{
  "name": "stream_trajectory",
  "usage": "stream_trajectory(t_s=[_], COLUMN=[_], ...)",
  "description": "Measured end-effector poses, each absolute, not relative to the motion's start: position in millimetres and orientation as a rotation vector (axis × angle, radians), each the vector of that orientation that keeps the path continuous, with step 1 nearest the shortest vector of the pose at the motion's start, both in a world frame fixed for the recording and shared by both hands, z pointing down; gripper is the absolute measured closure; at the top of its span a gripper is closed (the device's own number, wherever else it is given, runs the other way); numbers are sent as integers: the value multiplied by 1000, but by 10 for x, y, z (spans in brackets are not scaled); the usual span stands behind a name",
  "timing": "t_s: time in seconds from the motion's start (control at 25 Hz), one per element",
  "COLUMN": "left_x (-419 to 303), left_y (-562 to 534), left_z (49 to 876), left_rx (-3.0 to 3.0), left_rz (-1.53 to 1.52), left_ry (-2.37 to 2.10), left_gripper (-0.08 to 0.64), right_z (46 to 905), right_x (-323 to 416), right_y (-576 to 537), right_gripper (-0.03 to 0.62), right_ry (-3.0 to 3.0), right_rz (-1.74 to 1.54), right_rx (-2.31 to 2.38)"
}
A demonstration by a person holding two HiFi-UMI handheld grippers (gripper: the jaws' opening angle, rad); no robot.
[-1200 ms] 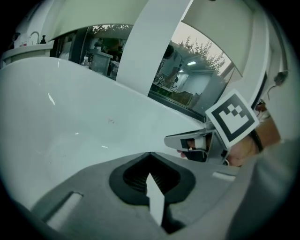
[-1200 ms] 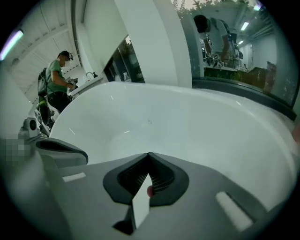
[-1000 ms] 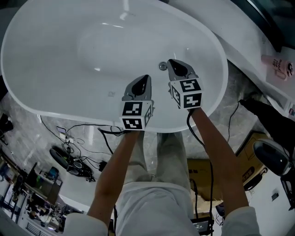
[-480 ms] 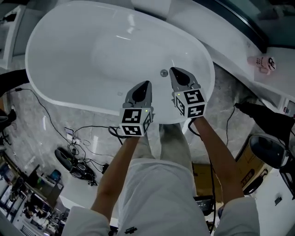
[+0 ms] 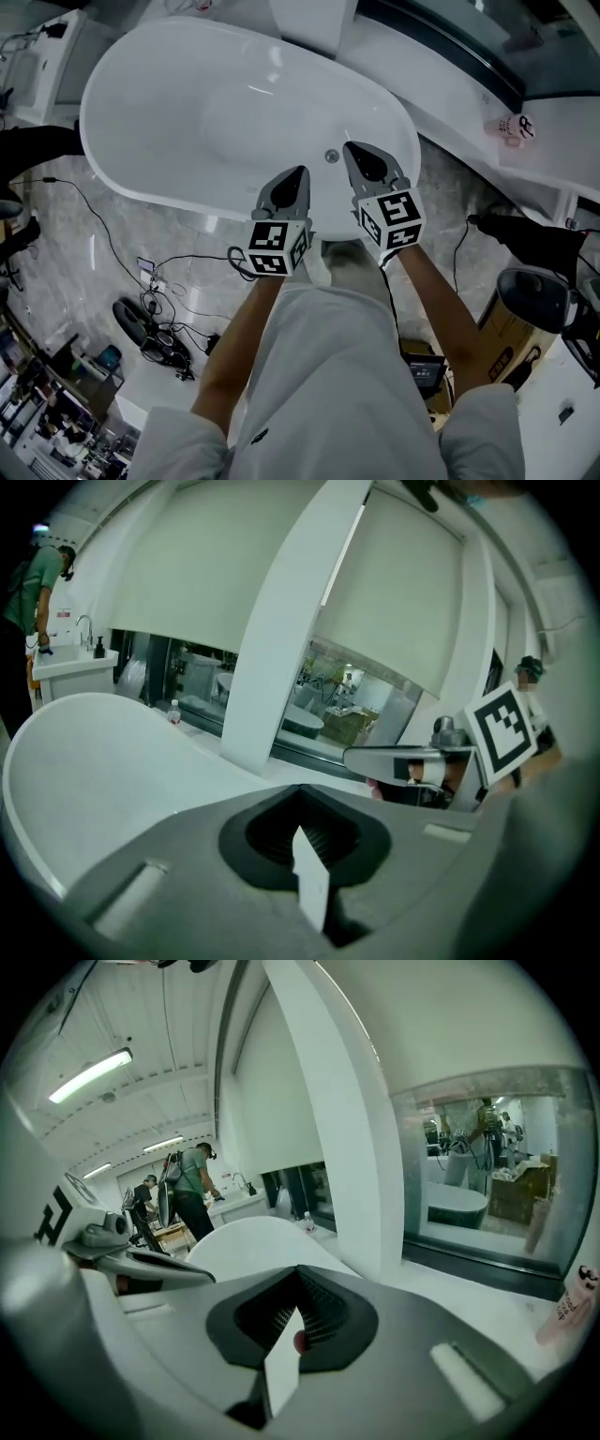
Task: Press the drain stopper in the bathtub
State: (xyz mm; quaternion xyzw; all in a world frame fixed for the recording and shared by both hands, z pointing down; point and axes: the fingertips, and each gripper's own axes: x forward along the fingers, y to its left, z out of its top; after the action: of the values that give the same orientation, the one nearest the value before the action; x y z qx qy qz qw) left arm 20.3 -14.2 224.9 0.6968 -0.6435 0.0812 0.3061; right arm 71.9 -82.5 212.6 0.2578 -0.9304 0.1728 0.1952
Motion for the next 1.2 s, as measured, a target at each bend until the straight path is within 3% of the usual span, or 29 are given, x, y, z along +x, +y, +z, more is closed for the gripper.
stream_trajectory(t_s=[0.76, 1.2], left_x=[725, 1004], left_y=[113, 14], left_z=[1148, 939], left_rx=[1975, 2060], left_rz=[174, 197], left_ry=[-1708, -1686], left_gripper=[557, 557], right_z=[825, 756], right_x=[1162, 1500], right_y=[-339, -264], right_gripper=[586, 586], right_ry=[-2793, -2778], right_rz=[368, 461], right_rx=[670, 722])
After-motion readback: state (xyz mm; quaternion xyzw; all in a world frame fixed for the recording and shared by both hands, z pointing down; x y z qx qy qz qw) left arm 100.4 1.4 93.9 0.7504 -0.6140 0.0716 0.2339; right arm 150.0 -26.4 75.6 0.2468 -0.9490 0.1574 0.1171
